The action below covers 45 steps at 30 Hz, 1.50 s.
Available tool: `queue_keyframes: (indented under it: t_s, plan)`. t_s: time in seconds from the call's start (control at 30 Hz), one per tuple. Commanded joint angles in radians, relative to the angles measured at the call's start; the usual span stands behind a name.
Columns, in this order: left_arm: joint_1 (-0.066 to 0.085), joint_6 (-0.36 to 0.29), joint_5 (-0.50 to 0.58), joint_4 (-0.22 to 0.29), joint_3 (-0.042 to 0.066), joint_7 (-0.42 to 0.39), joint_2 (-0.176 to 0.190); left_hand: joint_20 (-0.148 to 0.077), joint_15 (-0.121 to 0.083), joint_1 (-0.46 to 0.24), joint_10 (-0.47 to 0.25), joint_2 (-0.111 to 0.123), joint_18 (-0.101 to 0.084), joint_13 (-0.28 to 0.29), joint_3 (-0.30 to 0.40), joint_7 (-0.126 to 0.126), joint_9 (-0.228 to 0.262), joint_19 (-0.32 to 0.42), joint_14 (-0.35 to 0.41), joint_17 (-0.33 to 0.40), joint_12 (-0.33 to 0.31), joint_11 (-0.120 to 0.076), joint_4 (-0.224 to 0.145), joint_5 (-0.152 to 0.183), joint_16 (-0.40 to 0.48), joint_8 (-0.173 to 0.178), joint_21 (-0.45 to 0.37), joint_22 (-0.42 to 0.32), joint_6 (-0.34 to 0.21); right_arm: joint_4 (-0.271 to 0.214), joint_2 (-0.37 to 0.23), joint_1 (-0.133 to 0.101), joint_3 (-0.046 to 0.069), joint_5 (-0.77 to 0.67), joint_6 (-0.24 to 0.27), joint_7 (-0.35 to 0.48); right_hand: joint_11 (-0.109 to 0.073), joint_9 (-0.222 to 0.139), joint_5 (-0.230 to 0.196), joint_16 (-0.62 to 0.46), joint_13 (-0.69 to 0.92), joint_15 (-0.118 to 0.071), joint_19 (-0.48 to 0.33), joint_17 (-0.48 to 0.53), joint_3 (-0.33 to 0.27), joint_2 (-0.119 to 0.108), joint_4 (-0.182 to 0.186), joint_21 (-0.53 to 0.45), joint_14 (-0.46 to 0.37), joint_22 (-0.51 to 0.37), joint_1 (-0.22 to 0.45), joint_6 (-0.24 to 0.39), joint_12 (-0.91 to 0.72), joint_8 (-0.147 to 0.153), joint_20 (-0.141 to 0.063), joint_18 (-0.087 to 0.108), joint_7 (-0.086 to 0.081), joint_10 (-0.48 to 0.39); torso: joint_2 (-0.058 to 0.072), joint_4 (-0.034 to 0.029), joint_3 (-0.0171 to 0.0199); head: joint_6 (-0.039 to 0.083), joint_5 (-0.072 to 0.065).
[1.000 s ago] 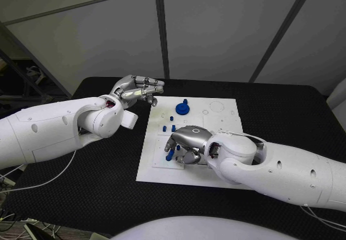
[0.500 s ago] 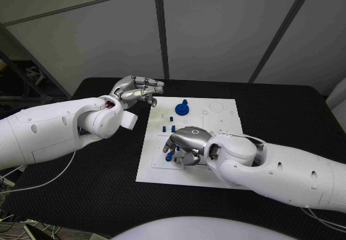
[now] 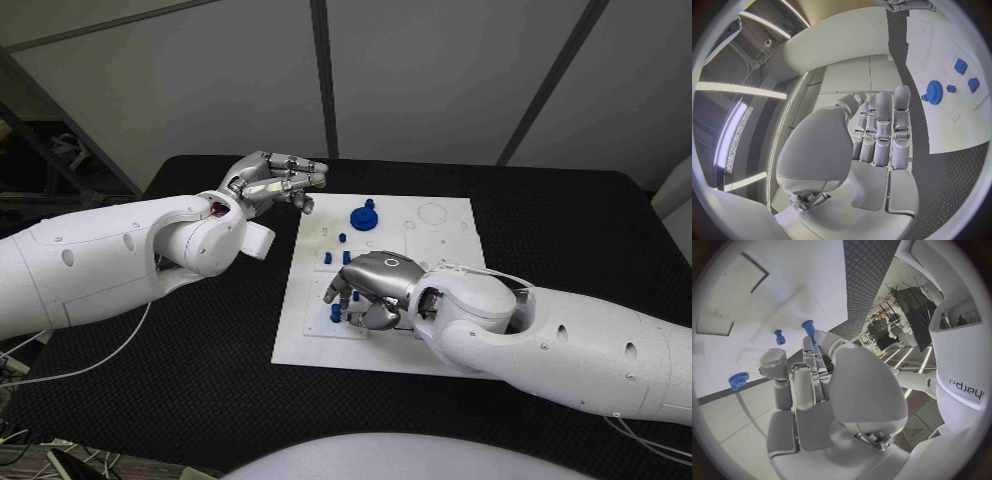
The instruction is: Assemble the parts on the task board
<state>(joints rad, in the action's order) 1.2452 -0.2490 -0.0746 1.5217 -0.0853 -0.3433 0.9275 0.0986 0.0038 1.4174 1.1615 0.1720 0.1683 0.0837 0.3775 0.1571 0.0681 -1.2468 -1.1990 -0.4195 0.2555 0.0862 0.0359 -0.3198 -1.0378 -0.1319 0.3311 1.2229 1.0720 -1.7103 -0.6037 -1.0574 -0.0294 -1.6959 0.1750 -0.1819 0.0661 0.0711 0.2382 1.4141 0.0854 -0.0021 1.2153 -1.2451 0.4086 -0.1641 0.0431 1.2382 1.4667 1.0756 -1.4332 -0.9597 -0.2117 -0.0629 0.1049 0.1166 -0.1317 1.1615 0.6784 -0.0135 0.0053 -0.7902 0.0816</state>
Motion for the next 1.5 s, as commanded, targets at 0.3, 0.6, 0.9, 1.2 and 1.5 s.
queue_keyframes:
  t_s: [0.3, 0.6, 0.9, 1.2, 1.5]
  plan:
    - [0.001, 0.014, 0.003, 0.000, 0.000, 0.002, 0.002, 0.002, 0.001, -0.002, -0.008, -0.009, 0.013, 0.002, -0.001, 0.000, 0.000, 0.004, 0.005, 0.001, 0.006, -0.002, -0.003, 0.003, 0.005, -0.003, -0.004, -0.001, -0.001, -0.055, -0.080, -0.001, 0.001, 0.015, 0.159, 0.007, 0.013, 0.006, 0.016, 0.000, -0.006, 0.002, -0.005, 0.012, -0.001, -0.006, 0.000, -0.007, 0.040, -0.015, 0.008, -0.012, 0.016, -0.012, 0.002, 0.001, -0.015, -0.028, -0.001, -0.0003, 0.0001, 0.002, -0.010]
    - [0.001, 0.012, 0.003, 0.011, -0.001, -0.004, 0.011, 0.002, 0.001, -0.002, -0.009, -0.008, 0.013, 0.002, -0.003, 0.001, 0.000, 0.003, 0.006, 0.002, 0.007, -0.002, -0.003, 0.004, 0.005, -0.003, -0.005, -0.002, -0.001, -0.147, -0.287, -0.012, 0.005, 0.349, 0.255, -0.032, -0.032, 0.038, 0.068, 0.030, 0.104, -0.031, 0.050, -0.047, -0.092, -0.031, 0.070, 0.031, 0.056, 0.043, 0.113, -0.133, -0.168, -0.079, -0.019, -0.012, 0.012, 0.181, -0.003, 0.0061, -0.0038, 0.014, -0.052]
    - [-0.002, 0.004, 0.003, 0.031, -0.004, -0.008, 0.017, 0.003, 0.001, -0.005, -0.009, -0.007, 0.013, 0.002, -0.006, 0.000, 0.000, 0.003, 0.006, 0.002, 0.008, -0.001, -0.003, 0.005, 0.005, -0.004, -0.006, -0.003, -0.001, -0.211, -0.461, -0.014, 0.005, 0.357, 0.250, -0.154, -0.051, 0.144, 0.177, 0.146, 1.109, -0.045, 0.153, -0.296, -0.304, -0.002, 0.157, 0.127, 0.098, 0.181, 0.147, -0.101, -1.073, -0.184, -0.042, -0.043, 0.036, 0.228, -0.006, 0.0238, -0.0080, 0.017, -0.097]
    - [-0.008, 0.006, 0.007, 0.042, -0.005, -0.009, 0.021, 0.003, 0.001, -0.007, -0.009, -0.006, 0.013, 0.002, -0.008, 0.000, 0.000, 0.003, 0.006, 0.003, 0.009, -0.002, -0.002, 0.005, 0.005, -0.004, -0.006, -0.003, -0.001, -0.225, -0.509, -0.011, 0.004, 0.282, 0.231, -0.273, -0.048, 0.195, 0.227, 0.150, 1.153, -0.043, 0.155, -0.306, -0.403, -0.004, 0.220, 0.130, 0.100, 0.188, 0.160, -0.065, -1.096, -0.229, -0.038, -0.044, 0.034, 0.224, -0.006, 0.0300, -0.0074, 0.017, -0.111]
    - [-0.010, 0.007, 0.007, 0.045, -0.005, -0.010, 0.025, 0.003, 0.001, -0.007, -0.009, -0.006, 0.013, 0.002, -0.008, 0.000, 0.000, 0.003, 0.006, 0.003, 0.009, -0.002, -0.002, 0.005, 0.005, -0.004, -0.006, -0.003, -0.001, -0.215, -0.494, 0.000, 0.003, 0.231, 0.201, -0.356, -0.046, 0.227, 0.227, 0.150, 1.171, -0.042, 0.155, -0.306, -0.478, 0.008, 0.248, 0.129, 0.100, 0.189, 0.177, -0.039, -1.100, -0.261, -0.037, -0.044, 0.035, 0.224, -0.005, 0.0299, -0.0083, 0.016, -0.111]
